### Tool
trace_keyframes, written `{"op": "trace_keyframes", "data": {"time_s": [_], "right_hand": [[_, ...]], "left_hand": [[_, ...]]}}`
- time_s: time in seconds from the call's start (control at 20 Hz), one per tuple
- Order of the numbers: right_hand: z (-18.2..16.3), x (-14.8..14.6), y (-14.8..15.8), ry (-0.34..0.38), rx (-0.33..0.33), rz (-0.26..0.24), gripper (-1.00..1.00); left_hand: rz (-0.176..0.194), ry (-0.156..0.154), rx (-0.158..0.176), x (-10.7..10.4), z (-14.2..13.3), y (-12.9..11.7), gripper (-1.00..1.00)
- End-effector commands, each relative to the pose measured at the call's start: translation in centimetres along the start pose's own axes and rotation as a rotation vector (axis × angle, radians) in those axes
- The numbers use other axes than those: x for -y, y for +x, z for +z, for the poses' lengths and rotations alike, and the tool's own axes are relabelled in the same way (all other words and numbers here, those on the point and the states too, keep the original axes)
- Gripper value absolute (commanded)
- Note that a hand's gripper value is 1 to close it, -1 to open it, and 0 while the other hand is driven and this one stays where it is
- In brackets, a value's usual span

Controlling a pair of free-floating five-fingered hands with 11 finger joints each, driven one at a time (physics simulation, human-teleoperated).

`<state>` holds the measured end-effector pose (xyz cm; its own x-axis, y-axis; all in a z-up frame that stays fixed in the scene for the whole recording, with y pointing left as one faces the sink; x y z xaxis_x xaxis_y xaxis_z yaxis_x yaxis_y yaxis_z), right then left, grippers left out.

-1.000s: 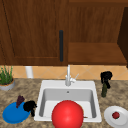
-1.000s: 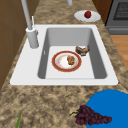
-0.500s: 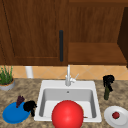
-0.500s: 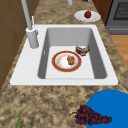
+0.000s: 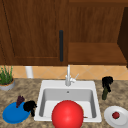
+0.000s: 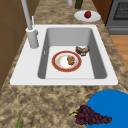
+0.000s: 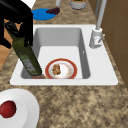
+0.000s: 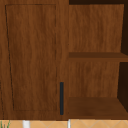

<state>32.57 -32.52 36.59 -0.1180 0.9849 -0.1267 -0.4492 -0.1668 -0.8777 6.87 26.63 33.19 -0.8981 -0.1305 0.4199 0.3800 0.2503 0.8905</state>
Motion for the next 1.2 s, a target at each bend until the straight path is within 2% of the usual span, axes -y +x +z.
{"op": "trace_keyframes", "data": {"time_s": [0.0,0.1,0.2,0.3,0.5,0.75,0.95,1.15], "right_hand": [[-0.9,-2.0,-1.0,0.057,0.007,-0.031,1.00],[-2.4,-2.7,-1.0,0.049,0.027,-0.038,1.00],[-3.6,-2.6,-0.8,0.054,0.017,-0.026,1.00],[-4.6,-2.9,-0.7,0.099,-0.001,-0.017,1.00],[-6.5,-4.0,-0.5,0.134,-0.006,-0.015,1.00],[-8.6,-6.2,-0.6,0.091,-0.004,-0.010,1.00],[-9.8,-8.5,-0.7,0.085,-0.001,-0.013,1.00],[-11.9,-8.8,-1.1,0.089,0.001,-0.015,1.00]], "left_hand": [[0.000,0.000,0.000,0.0,0.0,0.0,0.00],[0.000,0.000,0.000,0.0,0.0,0.0,0.00],[0.000,0.000,0.000,0.0,0.0,0.0,0.00],[0.000,0.000,0.000,0.0,0.0,0.0,0.00],[0.000,0.000,0.000,0.0,0.0,0.0,0.00],[0.000,0.000,0.000,0.0,0.0,0.0,0.00],[0.000,0.000,0.000,0.0,0.0,0.0,0.00],[0.000,0.000,0.000,0.0,0.0,0.0,0.00]]}}
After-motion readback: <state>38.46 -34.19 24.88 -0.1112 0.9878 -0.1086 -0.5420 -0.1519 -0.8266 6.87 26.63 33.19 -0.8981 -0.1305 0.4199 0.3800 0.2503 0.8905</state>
